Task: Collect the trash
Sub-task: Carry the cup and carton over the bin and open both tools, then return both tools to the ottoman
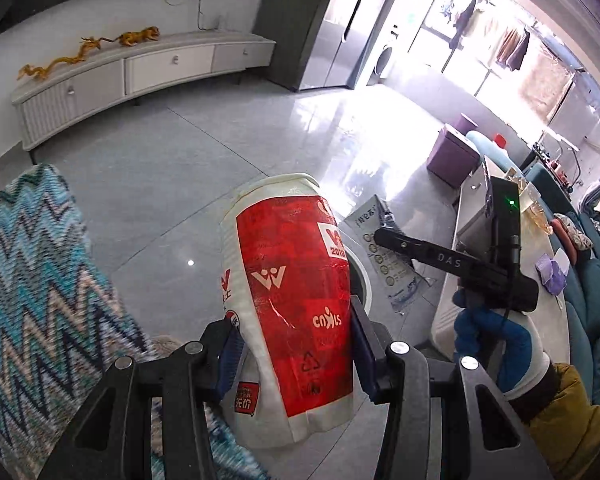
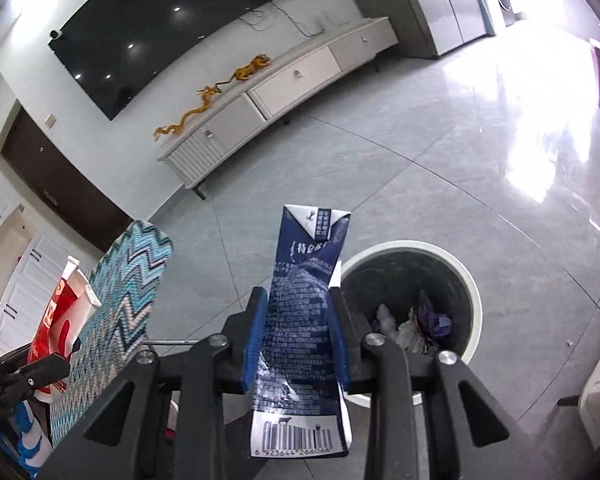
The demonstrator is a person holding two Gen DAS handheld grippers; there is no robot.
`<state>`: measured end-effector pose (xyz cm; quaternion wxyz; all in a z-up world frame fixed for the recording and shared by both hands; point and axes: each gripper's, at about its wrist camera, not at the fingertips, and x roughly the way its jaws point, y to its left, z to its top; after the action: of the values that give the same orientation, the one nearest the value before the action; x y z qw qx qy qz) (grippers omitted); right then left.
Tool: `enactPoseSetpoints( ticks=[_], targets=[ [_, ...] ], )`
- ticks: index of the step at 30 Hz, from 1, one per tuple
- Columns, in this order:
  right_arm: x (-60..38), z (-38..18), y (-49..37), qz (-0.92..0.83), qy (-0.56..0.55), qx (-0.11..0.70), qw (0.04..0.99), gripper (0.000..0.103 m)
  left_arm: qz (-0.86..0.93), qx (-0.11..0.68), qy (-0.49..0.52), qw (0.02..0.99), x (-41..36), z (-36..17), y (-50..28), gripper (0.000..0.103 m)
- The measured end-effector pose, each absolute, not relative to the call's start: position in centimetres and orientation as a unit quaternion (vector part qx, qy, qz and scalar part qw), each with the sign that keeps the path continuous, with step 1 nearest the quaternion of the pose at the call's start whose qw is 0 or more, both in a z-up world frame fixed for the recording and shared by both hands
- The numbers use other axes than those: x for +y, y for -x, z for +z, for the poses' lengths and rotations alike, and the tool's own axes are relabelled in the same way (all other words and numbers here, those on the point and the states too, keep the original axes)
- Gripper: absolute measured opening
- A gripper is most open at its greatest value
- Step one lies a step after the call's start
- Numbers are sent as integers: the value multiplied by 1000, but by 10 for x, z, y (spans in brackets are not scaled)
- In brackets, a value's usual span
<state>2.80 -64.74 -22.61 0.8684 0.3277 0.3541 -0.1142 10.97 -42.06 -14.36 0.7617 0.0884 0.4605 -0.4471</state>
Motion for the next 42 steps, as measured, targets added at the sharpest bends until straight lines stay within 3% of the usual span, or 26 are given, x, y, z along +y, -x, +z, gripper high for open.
enactPoseSetpoints(
  ticks=[14, 16, 19, 30, 42],
  targets=[
    [-705, -339, -50, -164, -373, 403, 819, 32, -451, 535, -72, 710, -526, -234, -144, 49],
    [-707, -343, -48, -170, -377, 401, 817, 34, -450, 545, -64, 704, -532, -243, -146, 57],
    [-709, -341, -39, -177, -379, 394, 819, 34, -450, 547, -54, 704, -533, -247, -146, 61],
    [-687, -285, -3, -199, -333, 357, 850, 34, -453, 504, -50, 733, -506, -206, -126, 60],
    [-594, -178, 12, -151, -232, 323, 905, 34, -434, 417, -80, 795, -397, -126, -74, 60]
  ],
)
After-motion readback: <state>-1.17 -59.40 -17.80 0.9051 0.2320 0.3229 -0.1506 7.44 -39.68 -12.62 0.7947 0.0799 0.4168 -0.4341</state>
